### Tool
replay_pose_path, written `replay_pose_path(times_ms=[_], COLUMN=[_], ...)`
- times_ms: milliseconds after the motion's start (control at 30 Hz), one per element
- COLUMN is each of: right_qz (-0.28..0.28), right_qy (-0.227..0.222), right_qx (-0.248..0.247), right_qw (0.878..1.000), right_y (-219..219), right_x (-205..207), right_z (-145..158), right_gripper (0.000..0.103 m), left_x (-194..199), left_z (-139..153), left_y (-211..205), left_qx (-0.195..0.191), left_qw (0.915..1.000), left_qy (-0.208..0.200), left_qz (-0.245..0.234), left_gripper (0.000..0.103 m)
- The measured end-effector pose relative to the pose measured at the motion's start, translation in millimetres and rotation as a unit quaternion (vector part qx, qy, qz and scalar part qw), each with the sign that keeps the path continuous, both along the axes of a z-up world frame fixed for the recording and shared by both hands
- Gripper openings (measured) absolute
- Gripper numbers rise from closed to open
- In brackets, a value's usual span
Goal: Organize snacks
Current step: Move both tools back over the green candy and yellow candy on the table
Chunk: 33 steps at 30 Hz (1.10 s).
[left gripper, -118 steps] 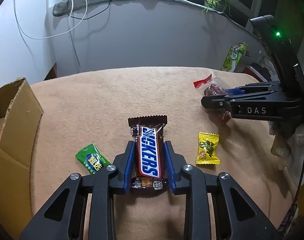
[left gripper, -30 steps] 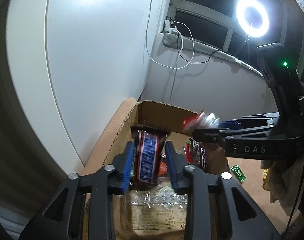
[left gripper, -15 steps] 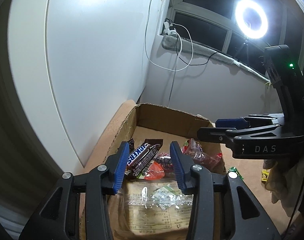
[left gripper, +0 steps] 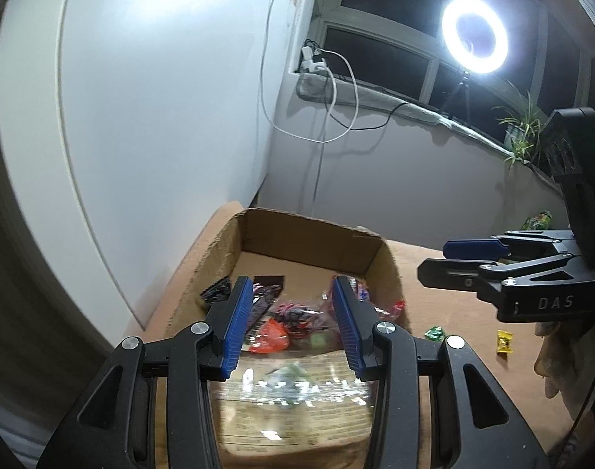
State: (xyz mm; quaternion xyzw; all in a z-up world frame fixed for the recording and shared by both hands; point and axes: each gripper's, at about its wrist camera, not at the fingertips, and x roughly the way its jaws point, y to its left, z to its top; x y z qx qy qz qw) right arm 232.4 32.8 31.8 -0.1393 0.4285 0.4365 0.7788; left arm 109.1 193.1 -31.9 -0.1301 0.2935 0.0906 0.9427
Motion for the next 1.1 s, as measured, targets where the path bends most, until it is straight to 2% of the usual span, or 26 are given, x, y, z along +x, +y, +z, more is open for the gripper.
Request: replay_pose_path(times_ms=[267, 533, 733, 833, 1000, 1100], right_qz=[-0.035, -0.081, -0.115, -0.132, -0.163, -0.166], right_qy=[-0.007, -0.014, 0.003, 0.026, 0.086, 0.093], right_qx=[0.017, 0.005, -0.025, -0.035, -0.037, -0.045], right_qw=[0.999, 0.997, 0.993, 0.99, 0.982, 0.981], right_y=[-60.1, -125.8, -171.1, -187.7, -214.0, -218.8], right_x=[-4.1, -4.6, -3.2, -1.9, 3.0, 3.5], right_z=[15.9, 11.1, -17.1, -33.6, -63.8, -74.9], right_gripper=[0.061, 0.061, 0.061, 0.061, 0.061, 0.061], left_x=[3.0, 6.6, 10.3, 14.8, 29.0, 35.5], left_z=[7.9, 17.3, 23.4, 19.1, -0.1, -12.8], left_y=[-17.5, -42.7, -75.5, -92.8, -119.4, -135.4], left_qx=[-0.012, -0.016, -0.012, -0.026, -0.07, -0.071], left_qw=[0.9994, 0.9977, 0.9946, 0.9909, 0.9811, 0.9774], left_qy=[-0.013, -0.025, -0.032, -0.023, 0.015, 0.038], left_qz=[-0.028, -0.06, -0.098, -0.13, -0.18, -0.195], left_gripper=[0.041, 0.041, 0.041, 0.041, 0.041, 0.041])
